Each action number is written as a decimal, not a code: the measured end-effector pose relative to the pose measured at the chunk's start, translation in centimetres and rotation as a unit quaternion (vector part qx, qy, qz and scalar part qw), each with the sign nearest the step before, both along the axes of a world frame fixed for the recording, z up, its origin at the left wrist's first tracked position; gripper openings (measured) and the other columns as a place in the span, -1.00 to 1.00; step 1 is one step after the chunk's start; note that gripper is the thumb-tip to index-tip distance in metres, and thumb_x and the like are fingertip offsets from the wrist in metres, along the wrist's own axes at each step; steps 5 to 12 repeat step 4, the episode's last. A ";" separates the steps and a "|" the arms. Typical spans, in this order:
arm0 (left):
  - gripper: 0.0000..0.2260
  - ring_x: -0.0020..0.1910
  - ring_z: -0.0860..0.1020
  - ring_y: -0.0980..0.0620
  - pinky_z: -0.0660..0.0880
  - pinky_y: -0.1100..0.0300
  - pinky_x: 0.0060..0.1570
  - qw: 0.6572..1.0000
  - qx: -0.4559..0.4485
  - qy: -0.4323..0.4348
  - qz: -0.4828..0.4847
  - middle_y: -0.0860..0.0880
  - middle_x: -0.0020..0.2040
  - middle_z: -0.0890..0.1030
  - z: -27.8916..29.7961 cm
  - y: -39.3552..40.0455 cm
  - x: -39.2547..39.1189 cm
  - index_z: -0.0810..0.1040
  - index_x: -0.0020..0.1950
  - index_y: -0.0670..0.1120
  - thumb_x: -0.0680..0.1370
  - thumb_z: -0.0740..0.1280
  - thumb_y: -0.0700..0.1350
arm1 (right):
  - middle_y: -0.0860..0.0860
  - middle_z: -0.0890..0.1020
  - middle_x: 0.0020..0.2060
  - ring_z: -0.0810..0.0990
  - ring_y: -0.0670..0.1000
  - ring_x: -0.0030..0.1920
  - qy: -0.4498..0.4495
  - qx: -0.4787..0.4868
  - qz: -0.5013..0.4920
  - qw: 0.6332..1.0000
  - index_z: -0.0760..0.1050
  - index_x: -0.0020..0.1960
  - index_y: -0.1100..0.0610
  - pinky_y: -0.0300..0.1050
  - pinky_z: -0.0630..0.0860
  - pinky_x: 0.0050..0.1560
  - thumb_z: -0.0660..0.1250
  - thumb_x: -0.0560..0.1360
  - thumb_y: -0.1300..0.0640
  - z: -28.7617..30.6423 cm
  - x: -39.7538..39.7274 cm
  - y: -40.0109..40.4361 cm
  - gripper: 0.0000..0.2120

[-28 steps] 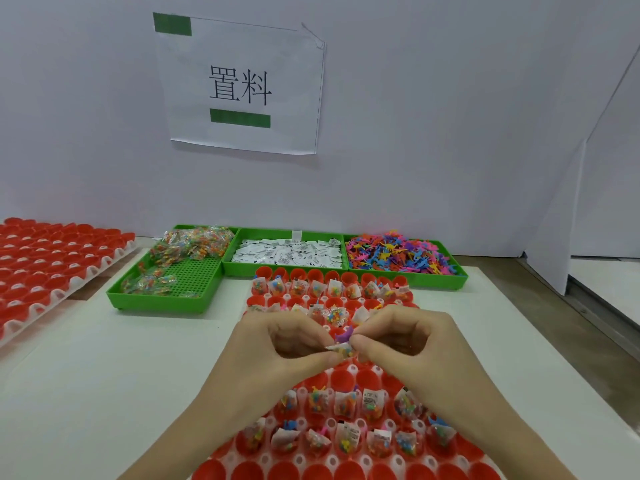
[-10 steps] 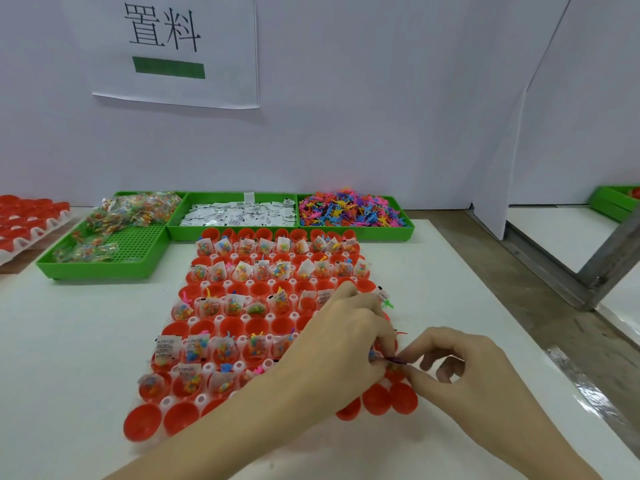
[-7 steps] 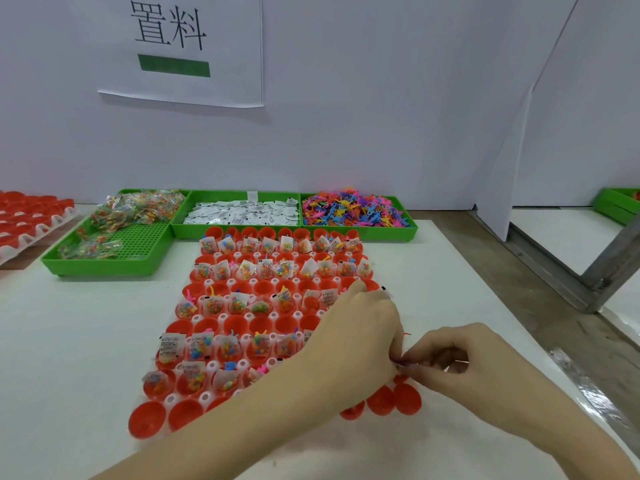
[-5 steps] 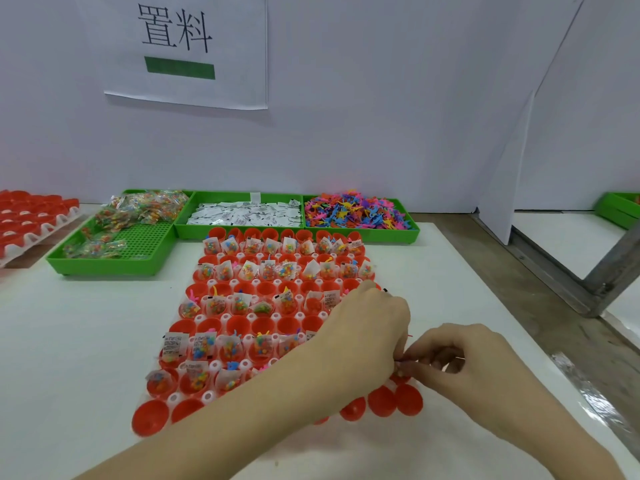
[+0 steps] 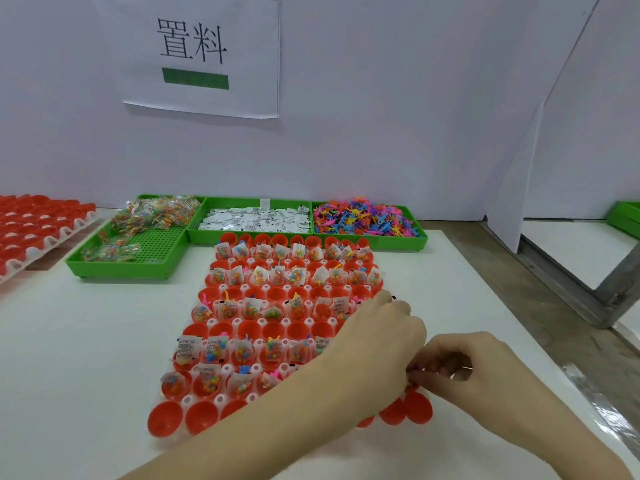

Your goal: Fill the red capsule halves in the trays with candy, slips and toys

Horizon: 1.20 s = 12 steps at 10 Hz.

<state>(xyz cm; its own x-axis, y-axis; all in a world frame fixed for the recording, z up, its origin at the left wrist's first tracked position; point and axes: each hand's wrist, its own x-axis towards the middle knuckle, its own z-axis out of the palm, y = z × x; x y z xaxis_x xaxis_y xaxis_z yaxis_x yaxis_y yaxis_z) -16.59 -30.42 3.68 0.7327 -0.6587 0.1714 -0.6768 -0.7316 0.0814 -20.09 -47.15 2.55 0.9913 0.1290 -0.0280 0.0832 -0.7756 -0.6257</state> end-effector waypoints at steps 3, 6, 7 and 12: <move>-0.82 0.09 0.35 0.00 0.38 0.14 0.15 0.992 -0.077 -0.060 -0.085 -0.01 0.07 0.53 -1.0 2.4 -1.2 0.65 0.18 -0.08 0.63 0.33 -0.12 | -0.01 0.69 -0.32 0.59 -0.07 -0.38 -0.105 0.162 -0.055 0.980 0.71 -0.22 -0.13 -0.37 0.52 -0.30 0.44 0.52 0.20 -0.1 -1.6 -0.4 -0.74; -0.81 0.06 0.34 0.07 0.39 0.20 0.12 0.983 -0.169 -0.031 -0.070 0.02 0.04 0.52 -0.8 4.1 -1.0 0.66 0.18 -0.06 0.62 0.37 -0.04 | 0.02 0.68 -0.32 0.58 -0.06 -0.39 -0.148 0.192 -0.045 0.969 0.71 -0.18 -0.12 -0.37 0.50 -0.31 0.41 0.53 0.17 0.3 -1.1 0.9 -0.78; -0.81 0.06 0.34 0.07 0.39 0.20 0.12 0.983 -0.169 -0.031 -0.070 0.02 0.04 0.52 -0.8 4.1 -1.0 0.66 0.18 -0.06 0.62 0.37 -0.04 | 0.02 0.68 -0.32 0.58 -0.06 -0.39 -0.148 0.192 -0.045 0.969 0.71 -0.18 -0.12 -0.37 0.50 -0.31 0.41 0.53 0.17 0.3 -1.1 0.9 -0.78; -0.81 0.06 0.34 0.07 0.39 0.20 0.12 0.983 -0.169 -0.031 -0.070 0.02 0.04 0.52 -0.8 4.1 -1.0 0.66 0.18 -0.06 0.62 0.37 -0.04 | 0.02 0.68 -0.32 0.58 -0.06 -0.39 -0.148 0.192 -0.045 0.969 0.71 -0.18 -0.12 -0.37 0.50 -0.31 0.41 0.53 0.17 0.3 -1.1 0.9 -0.78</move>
